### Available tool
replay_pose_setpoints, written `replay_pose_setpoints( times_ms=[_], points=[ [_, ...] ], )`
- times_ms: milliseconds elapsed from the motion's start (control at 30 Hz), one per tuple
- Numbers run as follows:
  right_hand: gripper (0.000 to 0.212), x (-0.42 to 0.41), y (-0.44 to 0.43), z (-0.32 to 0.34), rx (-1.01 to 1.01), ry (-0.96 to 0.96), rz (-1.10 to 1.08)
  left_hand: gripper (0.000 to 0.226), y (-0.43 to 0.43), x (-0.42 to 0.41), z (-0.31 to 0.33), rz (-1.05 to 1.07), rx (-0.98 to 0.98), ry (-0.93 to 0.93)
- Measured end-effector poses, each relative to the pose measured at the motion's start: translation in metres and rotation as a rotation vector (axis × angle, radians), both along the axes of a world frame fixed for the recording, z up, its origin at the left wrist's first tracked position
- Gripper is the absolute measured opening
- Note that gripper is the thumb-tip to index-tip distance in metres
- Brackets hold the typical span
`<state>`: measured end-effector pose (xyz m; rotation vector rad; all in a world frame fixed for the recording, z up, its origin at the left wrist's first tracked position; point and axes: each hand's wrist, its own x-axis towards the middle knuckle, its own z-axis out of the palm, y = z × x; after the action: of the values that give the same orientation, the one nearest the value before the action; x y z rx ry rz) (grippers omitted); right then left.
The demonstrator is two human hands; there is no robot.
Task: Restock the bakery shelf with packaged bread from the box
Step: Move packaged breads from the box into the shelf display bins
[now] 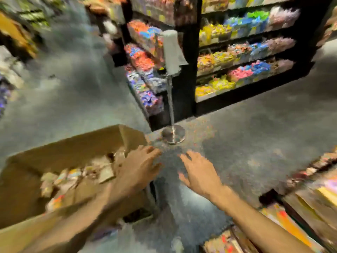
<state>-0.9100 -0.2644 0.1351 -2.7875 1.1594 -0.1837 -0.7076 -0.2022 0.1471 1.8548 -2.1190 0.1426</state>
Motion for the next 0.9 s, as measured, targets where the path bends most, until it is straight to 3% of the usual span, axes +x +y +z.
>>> replay_pose_setpoints(
  times_ms=[67,167,267,400,767,900],
  points=[
    [0.056,0.058,0.022,-0.02,0.113,0.004,0.119,0.026,0.054,0.045,-0.029,0.232,0.141,0.051],
    [0.053,0.139,0.053,-0.044,0.181,0.02,0.295,0.038,0.119,0.109,-0.063,0.572,0.388,0.107],
    [0.053,0.212,0.076,-0.067,0.251,0.053,0.417,0.045,0.173,0.169,-0.093,0.77,0.391,0.192],
    [0.047,0.303,0.087,-0.109,0.367,0.128,0.494,0.031,0.208,0.26,-0.131,0.996,0.479,0.332],
    [0.045,0.534,0.089,-0.239,0.862,0.403,0.132,0.045,0.235,0.488,-0.276,1.179,0.972,0.698],
    [0.044,0.59,0.089,-0.283,0.986,0.39,0.006,0.061,0.244,0.541,-0.32,1.084,1.149,0.647]
  ],
)
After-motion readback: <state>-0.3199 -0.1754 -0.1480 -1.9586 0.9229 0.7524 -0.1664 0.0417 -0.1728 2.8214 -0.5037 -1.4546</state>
